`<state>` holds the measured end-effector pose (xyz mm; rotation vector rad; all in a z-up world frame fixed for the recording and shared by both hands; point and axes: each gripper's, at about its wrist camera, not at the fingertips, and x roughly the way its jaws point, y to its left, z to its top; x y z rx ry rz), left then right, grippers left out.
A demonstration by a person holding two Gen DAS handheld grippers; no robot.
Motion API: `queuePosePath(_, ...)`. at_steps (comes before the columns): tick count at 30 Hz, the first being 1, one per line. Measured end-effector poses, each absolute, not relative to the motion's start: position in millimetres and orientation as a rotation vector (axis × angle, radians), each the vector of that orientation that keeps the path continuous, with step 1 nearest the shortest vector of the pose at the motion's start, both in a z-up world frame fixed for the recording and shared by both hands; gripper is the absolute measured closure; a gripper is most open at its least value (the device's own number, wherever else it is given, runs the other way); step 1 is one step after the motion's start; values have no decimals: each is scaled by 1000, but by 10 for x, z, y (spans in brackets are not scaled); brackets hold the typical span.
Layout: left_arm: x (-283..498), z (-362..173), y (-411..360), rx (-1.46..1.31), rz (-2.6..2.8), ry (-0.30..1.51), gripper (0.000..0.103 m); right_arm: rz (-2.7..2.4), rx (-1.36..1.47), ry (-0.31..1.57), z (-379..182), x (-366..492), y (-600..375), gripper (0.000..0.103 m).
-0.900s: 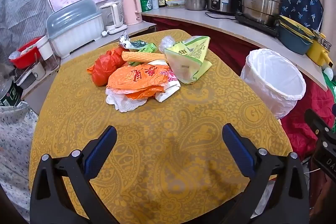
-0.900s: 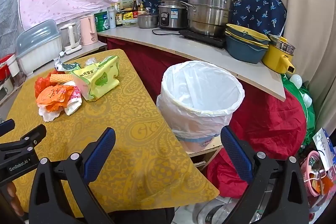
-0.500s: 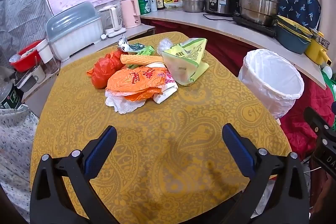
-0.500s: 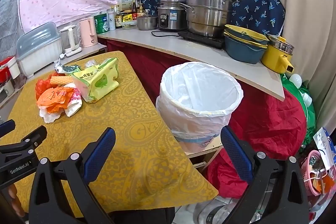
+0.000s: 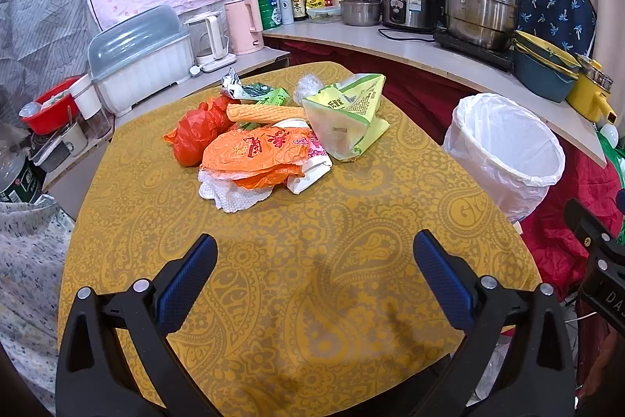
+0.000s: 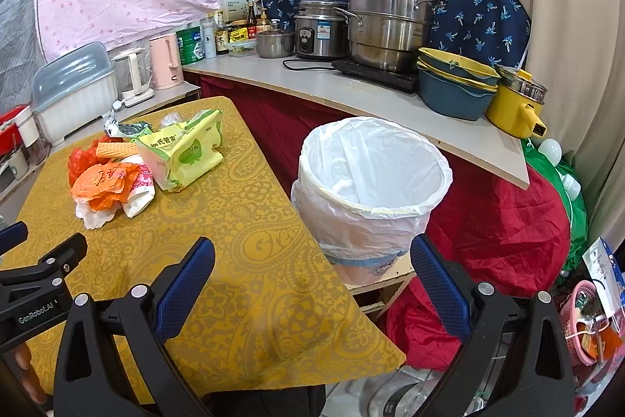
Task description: Collect trash
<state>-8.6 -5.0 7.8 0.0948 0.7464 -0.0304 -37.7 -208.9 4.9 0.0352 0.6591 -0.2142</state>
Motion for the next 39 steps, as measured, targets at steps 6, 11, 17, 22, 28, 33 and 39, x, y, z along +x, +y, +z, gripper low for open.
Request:
queuePosePath(6, -89, 86, -48, 95, -31, 747, 7, -210, 30, 652, 85, -407, -2063, 7)
queuePosePath(11, -91, 88, -51, 94, -30, 745, 7, -209, 31, 654, 84, -403, -2066, 7)
queuePosePath(17, -107, 134, -48, 92, -28, 740, 7, -209, 32, 653, 84, -403, -2070, 7)
queuePosePath(22, -112, 133, -45, 91, -28, 740, 7, -209, 31, 653, 93, -406, -2063, 7)
queuePosePath(28, -111, 134, -46, 91, -28, 740, 7, -211, 33, 652, 89, -409, -2062, 7)
queuePosePath(33, -110, 131, -45, 91, -29, 740, 7, -211, 33, 653, 92, -414, -2061, 7)
queuePosePath(39, -109, 133, -44, 92, -29, 740, 7, -209, 33, 652, 83, -415, -2072, 7)
